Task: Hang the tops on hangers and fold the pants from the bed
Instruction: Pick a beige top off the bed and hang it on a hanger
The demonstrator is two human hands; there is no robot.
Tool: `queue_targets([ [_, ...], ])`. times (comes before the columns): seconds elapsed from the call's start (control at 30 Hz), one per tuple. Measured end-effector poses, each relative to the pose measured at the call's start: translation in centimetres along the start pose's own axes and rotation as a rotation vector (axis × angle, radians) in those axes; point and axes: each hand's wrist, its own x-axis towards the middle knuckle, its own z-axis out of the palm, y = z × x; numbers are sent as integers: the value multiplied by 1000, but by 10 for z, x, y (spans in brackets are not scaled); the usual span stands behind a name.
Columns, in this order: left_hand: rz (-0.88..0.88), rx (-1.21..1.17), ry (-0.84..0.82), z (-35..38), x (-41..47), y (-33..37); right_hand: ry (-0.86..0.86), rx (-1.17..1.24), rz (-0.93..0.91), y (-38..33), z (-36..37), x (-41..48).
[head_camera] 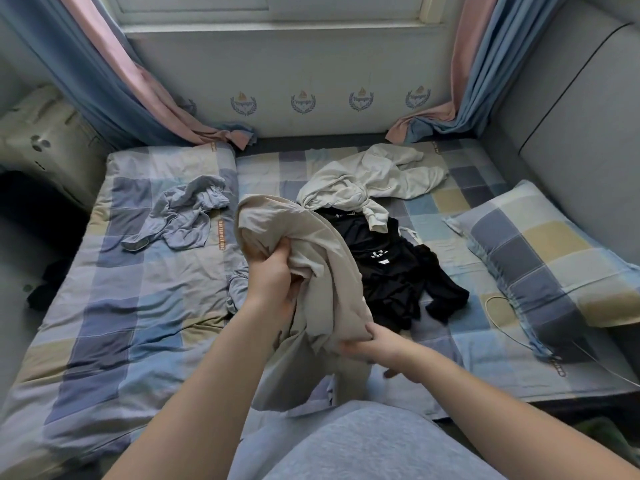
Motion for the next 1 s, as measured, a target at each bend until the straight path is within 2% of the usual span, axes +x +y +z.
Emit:
queue_targets([
  [0.1,-44,-47,10,1,-4,4,7,44,-34,5,9,12],
  [0.17,-66,-66,16,-2,-5,6,97,118,-121,5,9,18],
  [0.23,-76,-36,21,-6,-5,8,326,177,-215,3,-1,22],
  [0.33,-32,160,98,-19,4,4,674,166,-365,-12,-33,16],
  [0.43,-57,481,115,-33,14,-4,809,158,-561,-48,-72,-8],
  [0.53,-137,763,56,-45,21,-25,816,57,-757,-90,-93,-43],
  [0.63,-171,1022,-41,-49,17,-43,726,-36,-881,-126,-94,-73],
  [0.7,-90,1241,-52,-44,14,-49,656,-97,-935,-142,-92,-85],
  [0.77,110,1360,-90,-30,7,-47,599,-103,-969,-154,-90,-95],
  [0.83,288,1359,-257,-15,1,-43,583,-89,-992,-164,-90,-100],
  [0.87,313,1285,-377,-9,1,-42,593,-81,-999,-169,-91,-101],
  [0.93,244,1095,-545,2,-5,-43,627,-49,-1002,-178,-94,-101],
  [1.0,200,1050,-585,6,-8,-51,661,7,-987,-185,-99,-97],
])
